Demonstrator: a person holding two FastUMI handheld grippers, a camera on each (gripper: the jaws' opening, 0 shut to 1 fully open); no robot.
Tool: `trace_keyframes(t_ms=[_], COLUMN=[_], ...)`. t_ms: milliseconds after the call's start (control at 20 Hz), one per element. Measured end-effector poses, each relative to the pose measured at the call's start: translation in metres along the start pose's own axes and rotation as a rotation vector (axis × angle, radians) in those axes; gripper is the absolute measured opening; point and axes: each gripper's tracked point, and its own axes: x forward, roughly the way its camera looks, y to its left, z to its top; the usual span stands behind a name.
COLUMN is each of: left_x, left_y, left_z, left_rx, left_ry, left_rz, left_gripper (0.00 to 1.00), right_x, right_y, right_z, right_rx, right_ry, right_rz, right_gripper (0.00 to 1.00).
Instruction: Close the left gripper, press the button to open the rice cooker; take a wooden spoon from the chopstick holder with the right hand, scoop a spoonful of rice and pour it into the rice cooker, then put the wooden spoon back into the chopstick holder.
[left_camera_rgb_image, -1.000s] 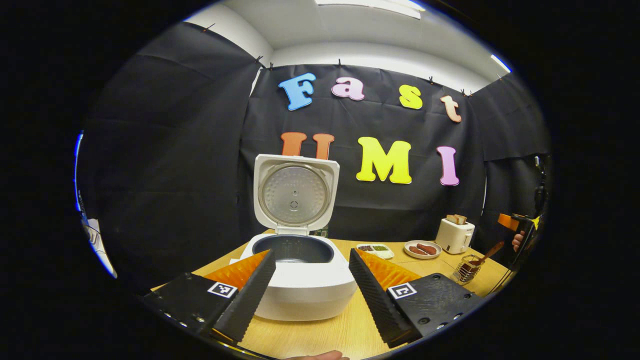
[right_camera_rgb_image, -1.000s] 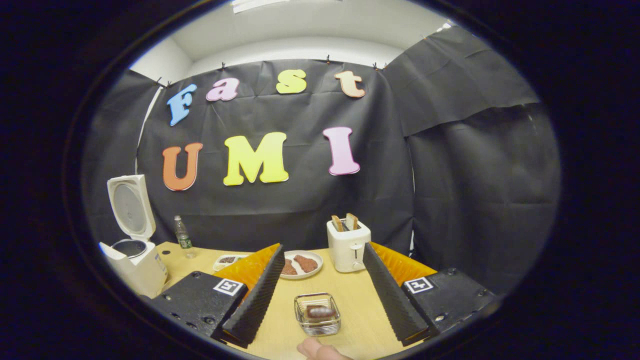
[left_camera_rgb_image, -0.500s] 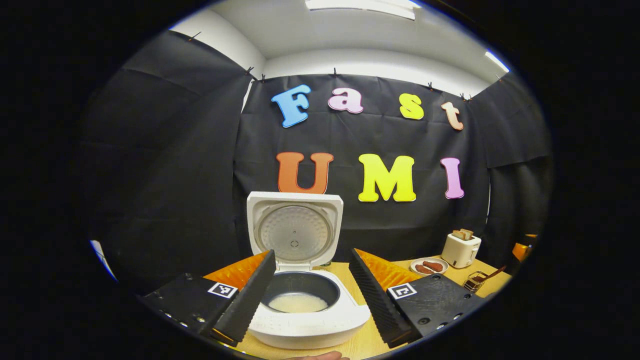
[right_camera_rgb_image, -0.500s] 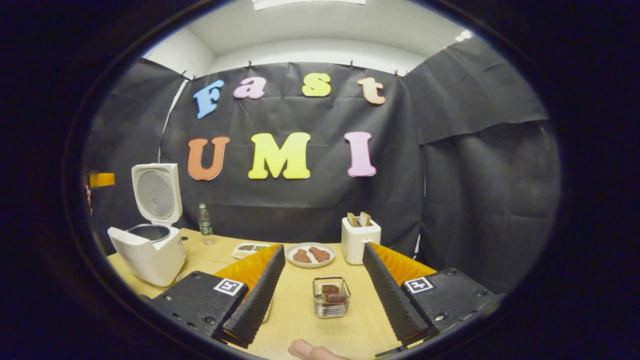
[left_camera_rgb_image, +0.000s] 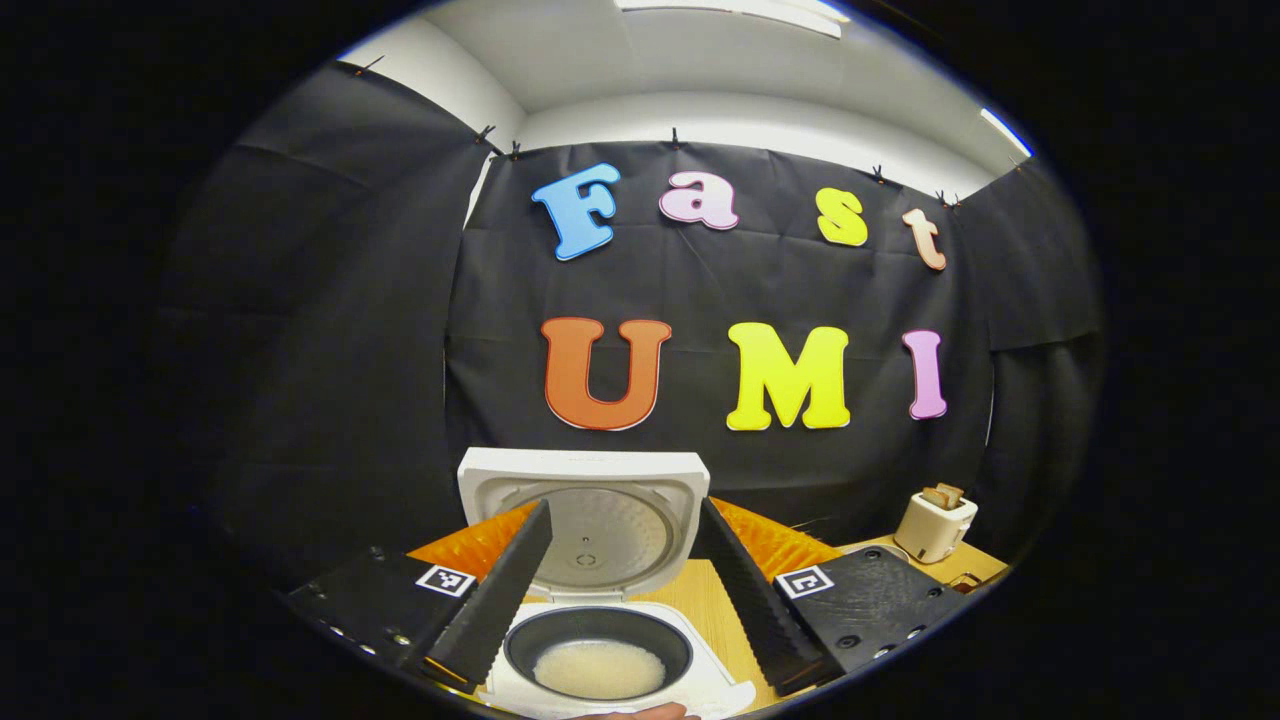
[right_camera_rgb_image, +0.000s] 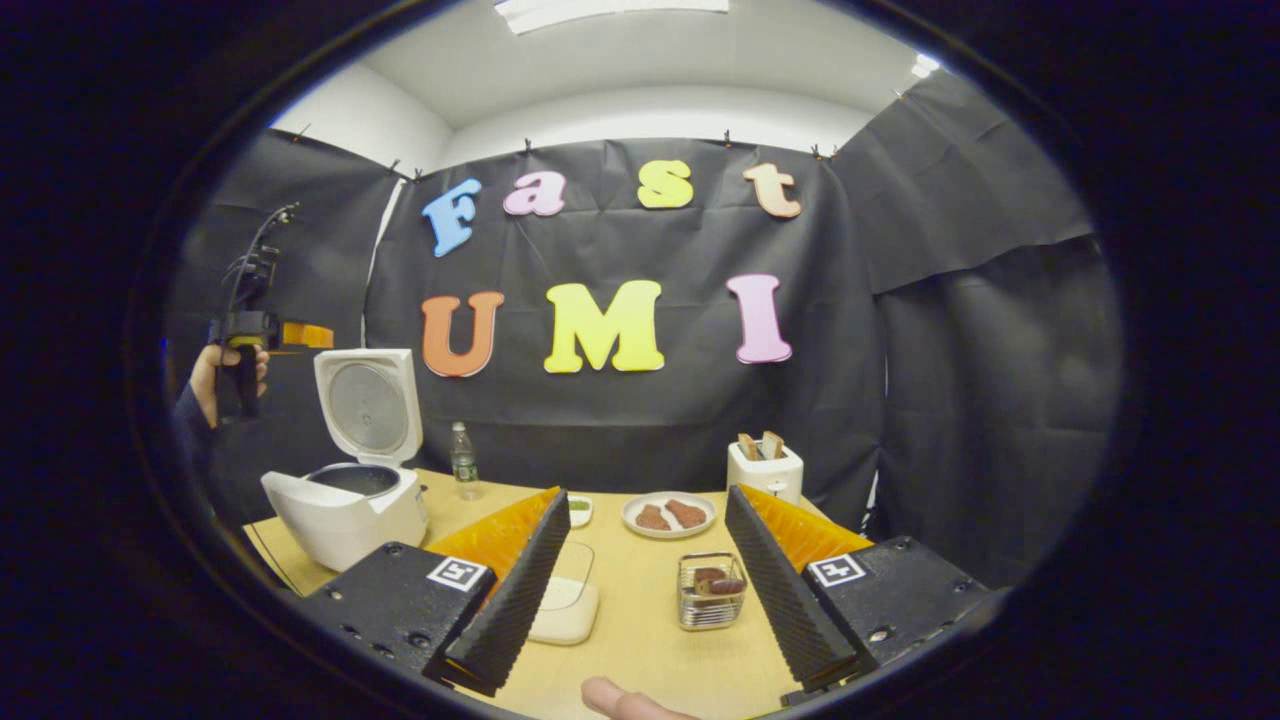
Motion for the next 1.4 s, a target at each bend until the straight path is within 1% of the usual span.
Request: trace_keyframes(t_ms=[50, 100, 150, 200, 300, 350, 400, 500, 550, 600, 650, 700, 750, 850, 900, 950, 1000, 1050, 1150, 1250, 1300, 1350, 1400], left_x=[0.012, 0.021, 0.03, 0.041, 0.065, 0.077, 0.089, 0.114, 0.129, 0.14, 0.149, 0.157, 0.165, 0.178, 0.179, 0.176, 0.175, 0.174, 0.169, 0.154, 0.146, 0.14, 0.132], left_y=[0.002, 0.004, 0.008, 0.013, 0.021, 0.023, 0.029, 0.041, 0.045, 0.048, 0.05, 0.053, 0.056, 0.066, 0.07, 0.067, 0.066, 0.067, 0.066, 0.062, 0.06, 0.059, 0.056], left_z=[0.003, 0.005, 0.007, 0.007, 0.009, 0.007, 0.003, -0.001, -0.003, -0.007, -0.012, -0.015, -0.015, -0.023, -0.027, -0.021, -0.023, -0.023, -0.025, -0.028, -0.029, -0.031, -0.034], left_rx=[0.001, 0.004, 0.003, -0.002, -0.003, -0.004, -0.001, 0.014, 0.006, 0.003, 0.002, 0.009, 0.026, 0.05, 0.067, 0.061, 0.063, 0.063, 0.058, 0.056, 0.056, 0.053, 0.047], left_ry=[-0.003, 0.001, 0.002, 0.007, 0.006, 0.014, 0.023, 0.042, 0.046, 0.057, 0.077, 0.084, 0.084, 0.106, 0.114, 0.096, 0.106, 0.112, 0.14, 0.155, 0.159, 0.173, 0.183], left_rz=[-0.006, -0.008, -0.005, 0.0, 0.013, 0.011, 0.024, 0.055, 0.07, 0.082, 0.096, 0.11, 0.117, 0.158, 0.175, 0.175, 0.175, 0.181, 0.182, 0.174, 0.165, 0.157, 0.146], left_gripper=[0.94, 0.94, 0.94, 0.94, 0.94, 0.94, 0.94, 0.94, 0.94, 0.94, 0.94, 0.94, 0.94, 0.94, 0.94, 0.95, 0.96, 0.96, 0.96, 0.96, 0.96, 0.96, 0.96], right_x=[0.002, 0.004, 0.005, 0.005, 0.004, 0.006, 0.007, 0.005, 0.006, 0.007, 0.008, 0.01, 0.012, 0.015, 0.015, 0.014, 0.014, 0.012, 0.007, -0.001, -0.005, -0.011, -0.015], right_y=[0.002, 0.003, 0.005, 0.007, 0.008, 0.008, 0.006, 0.002, 0.003, 0.002, 0.0, -0.002, -0.005, -0.003, -0.001, 0.0, -0.001, -0.001, 0.001, 0.006, 0.009, 0.012, 0.015], right_z=[0.0, 0.0, -0.003, -0.004, -0.001, 0.001, 0.001, 0.012, 0.018, 0.017, 0.015, 0.012, 0.008, 0.001, -0.001, -0.002, -0.003, -0.004, -0.008, -0.009, -0.007, -0.006, -0.005], right_rx=[0.002, 0.002, 0.0, -0.004, 0.001, 0.006, 0.015, 0.087, 0.123, 0.148, 0.158, 0.156, 0.149, 0.14, 0.136, 0.133, 0.131, 0.129, 0.13, 0.125, 0.122, 0.115, 0.105], right_ry=[0.001, 0.01, 0.021, 0.03, 0.017, 0.007, 0.002, -0.066, -0.091, -0.101, -0.105, -0.101, -0.092, -0.067, -0.059, -0.052, -0.044, -0.04, -0.02, -0.007, -0.007, -0.008, -0.01], right_rz=[0.003, 0.003, 0.006, 0.01, 0.011, 0.007, -0.001, -0.011, -0.003, -0.002, -0.001, -0.007, -0.017, -0.021, -0.015, -0.013, -0.017, -0.018, -0.023, -0.018, -0.013, -0.003, 0.0], right_gripper=[0.96, 1.0, 0.96, 1.0, 1.0, 0.96, 1.0, 1.0, 0.96, 0.96, 1.0, 0.96, 1.0, 1.0, 1.0, 0.96, 0.96, 1.0, 1.0, 1.0, 0.96, 1.0, 1.0])
